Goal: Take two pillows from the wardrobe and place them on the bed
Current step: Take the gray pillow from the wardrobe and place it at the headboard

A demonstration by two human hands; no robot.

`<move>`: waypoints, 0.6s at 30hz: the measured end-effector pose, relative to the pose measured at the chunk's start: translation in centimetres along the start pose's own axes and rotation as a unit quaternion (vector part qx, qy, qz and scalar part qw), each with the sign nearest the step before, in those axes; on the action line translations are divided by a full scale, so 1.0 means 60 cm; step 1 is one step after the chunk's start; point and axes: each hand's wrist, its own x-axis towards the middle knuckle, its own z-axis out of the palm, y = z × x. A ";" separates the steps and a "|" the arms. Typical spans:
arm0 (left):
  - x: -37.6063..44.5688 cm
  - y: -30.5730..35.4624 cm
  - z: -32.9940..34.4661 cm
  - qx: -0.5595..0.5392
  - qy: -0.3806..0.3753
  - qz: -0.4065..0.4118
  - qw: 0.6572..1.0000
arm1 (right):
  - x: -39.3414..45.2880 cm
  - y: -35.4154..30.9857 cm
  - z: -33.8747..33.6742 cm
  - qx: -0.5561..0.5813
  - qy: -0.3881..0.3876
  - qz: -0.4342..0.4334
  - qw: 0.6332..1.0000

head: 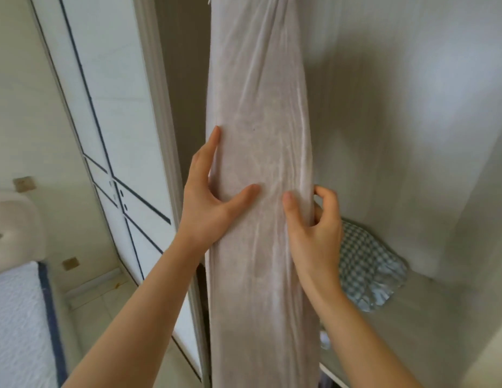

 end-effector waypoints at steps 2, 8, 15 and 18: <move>-0.013 0.002 -0.028 0.035 0.000 0.012 0.999 | -0.029 0.007 0.016 0.057 -0.019 0.028 0.998; -0.031 0.009 -0.128 0.128 0.025 0.016 0.991 | -0.088 0.014 0.074 0.152 -0.109 0.105 0.977; -0.034 0.044 -0.164 0.314 0.018 -0.042 0.948 | -0.153 0.019 0.118 0.205 -0.177 0.089 0.958; -0.030 0.057 -0.160 0.376 0.017 -0.085 0.923 | -0.154 0.016 0.129 0.207 -0.210 0.071 0.953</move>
